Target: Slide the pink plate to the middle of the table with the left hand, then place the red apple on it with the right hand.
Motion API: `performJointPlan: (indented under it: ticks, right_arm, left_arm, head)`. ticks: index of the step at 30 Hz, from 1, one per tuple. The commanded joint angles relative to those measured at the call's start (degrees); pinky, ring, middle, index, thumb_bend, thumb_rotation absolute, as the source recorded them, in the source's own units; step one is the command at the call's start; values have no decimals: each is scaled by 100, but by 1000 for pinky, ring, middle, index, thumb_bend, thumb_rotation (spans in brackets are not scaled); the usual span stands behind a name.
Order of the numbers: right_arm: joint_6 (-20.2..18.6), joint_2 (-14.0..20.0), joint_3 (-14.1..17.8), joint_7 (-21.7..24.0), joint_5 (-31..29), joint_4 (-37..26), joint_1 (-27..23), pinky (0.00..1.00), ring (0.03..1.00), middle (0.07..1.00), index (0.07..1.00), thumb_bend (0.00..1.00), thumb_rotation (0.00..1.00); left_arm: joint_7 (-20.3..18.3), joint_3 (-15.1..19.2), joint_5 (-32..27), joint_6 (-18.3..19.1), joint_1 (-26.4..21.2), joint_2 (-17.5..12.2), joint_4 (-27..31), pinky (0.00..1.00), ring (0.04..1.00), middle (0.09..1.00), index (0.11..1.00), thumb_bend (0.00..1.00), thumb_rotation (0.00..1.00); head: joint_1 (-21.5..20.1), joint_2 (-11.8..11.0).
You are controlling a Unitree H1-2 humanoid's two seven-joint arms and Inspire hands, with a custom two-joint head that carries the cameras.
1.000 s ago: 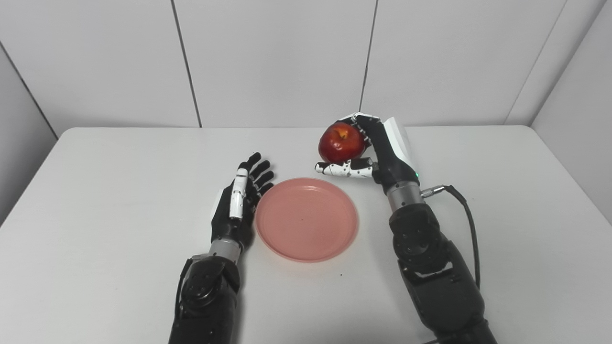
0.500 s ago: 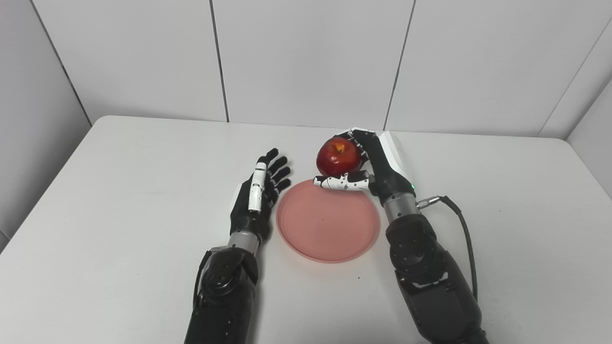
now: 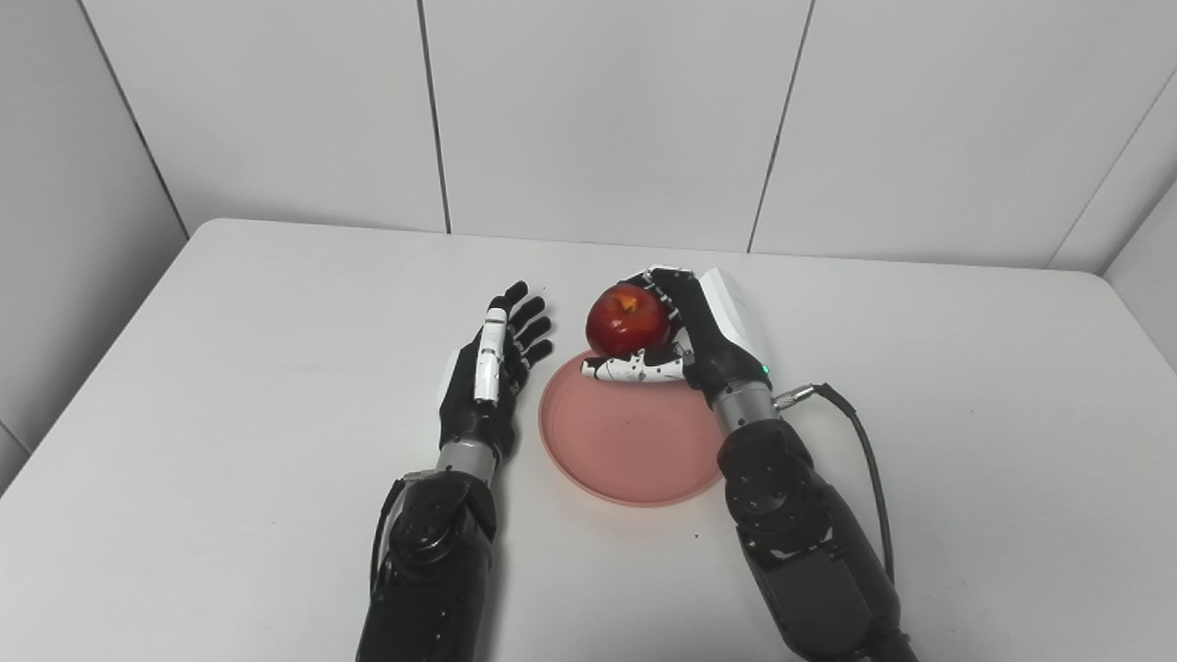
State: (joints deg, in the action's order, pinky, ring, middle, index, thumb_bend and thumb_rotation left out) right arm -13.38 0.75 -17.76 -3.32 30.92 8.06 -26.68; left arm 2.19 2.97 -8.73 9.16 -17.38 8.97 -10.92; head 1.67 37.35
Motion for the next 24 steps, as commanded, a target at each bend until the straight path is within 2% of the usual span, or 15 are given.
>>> performJointPlan:
  ticks: [1, 16, 24]
  right_arm:
    - [373, -43, -12, -131, 9, -30, -205, 350, 425, 495, 487, 515, 128]
    - [697, 5, -203, -207, 96, 295, 158, 333, 409, 482, 486, 516, 128]
    - [791, 69, -344, -166, 231, 240, 342, 323, 398, 476, 486, 516, 128]
  left_arm:
    - [151, 12, 74, 70, -18, 51, -41, 859, 874, 878, 867, 354, 1000]
    - [165, -14, 186, 47, -31, 57, -19, 855, 875, 882, 866, 350, 1000]
    - [177, 0, 152, 109, -41, 98, 12, 860, 879, 883, 872, 346, 1000]
  head:
    - [8, 23]
    - [-19, 96]
    - [-23, 125]
